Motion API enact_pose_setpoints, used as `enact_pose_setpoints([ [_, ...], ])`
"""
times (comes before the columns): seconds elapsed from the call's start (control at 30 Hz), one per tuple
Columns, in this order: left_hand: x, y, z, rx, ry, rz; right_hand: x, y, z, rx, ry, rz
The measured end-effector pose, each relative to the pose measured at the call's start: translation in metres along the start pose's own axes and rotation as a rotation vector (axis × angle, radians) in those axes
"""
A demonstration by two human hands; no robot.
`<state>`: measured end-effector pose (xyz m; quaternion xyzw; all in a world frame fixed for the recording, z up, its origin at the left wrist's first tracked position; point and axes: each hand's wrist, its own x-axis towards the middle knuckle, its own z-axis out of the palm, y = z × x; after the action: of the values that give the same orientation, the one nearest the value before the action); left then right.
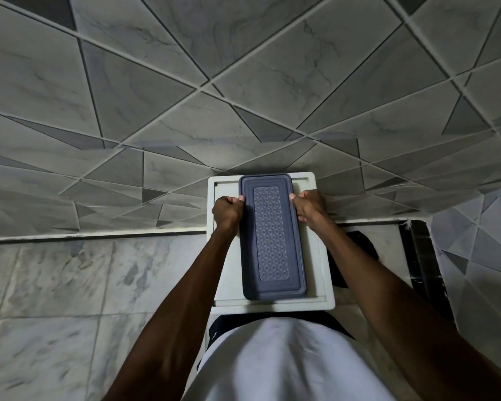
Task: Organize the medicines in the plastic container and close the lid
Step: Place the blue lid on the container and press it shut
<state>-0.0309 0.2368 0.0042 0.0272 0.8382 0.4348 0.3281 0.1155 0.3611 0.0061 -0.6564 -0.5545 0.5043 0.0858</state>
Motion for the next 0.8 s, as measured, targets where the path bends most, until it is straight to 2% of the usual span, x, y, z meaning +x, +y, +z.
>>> enact_pose_setpoints([
  [0.07,-0.003,-0.002,-0.002,-0.004,-0.039,-0.003,-0.005,0.002,-0.004,0.027,-0.024,-0.009],
  [0.23,-0.025,-0.030,-0.025,-0.079,-0.288,-0.086,-0.036,0.030,-0.018,-0.013,-0.169,-0.063],
  [0.37,-0.048,-0.054,-0.034,-0.135,-0.344,-0.137,-0.060,0.058,-0.021,-0.031,-0.137,-0.045],
  [0.43,-0.050,-0.058,-0.033,-0.135,-0.333,-0.133,-0.062,0.064,-0.017,-0.055,-0.088,-0.063],
  [0.53,-0.048,-0.055,-0.026,-0.068,-0.214,-0.080,-0.062,0.061,-0.012,-0.187,0.005,-0.088],
  [0.63,-0.049,-0.053,-0.022,0.020,-0.136,-0.047,-0.062,0.057,-0.009,-0.213,0.046,-0.072],
  [0.8,-0.055,-0.060,-0.027,-0.075,-0.188,-0.044,-0.071,0.057,-0.009,-0.176,0.081,-0.089],
])
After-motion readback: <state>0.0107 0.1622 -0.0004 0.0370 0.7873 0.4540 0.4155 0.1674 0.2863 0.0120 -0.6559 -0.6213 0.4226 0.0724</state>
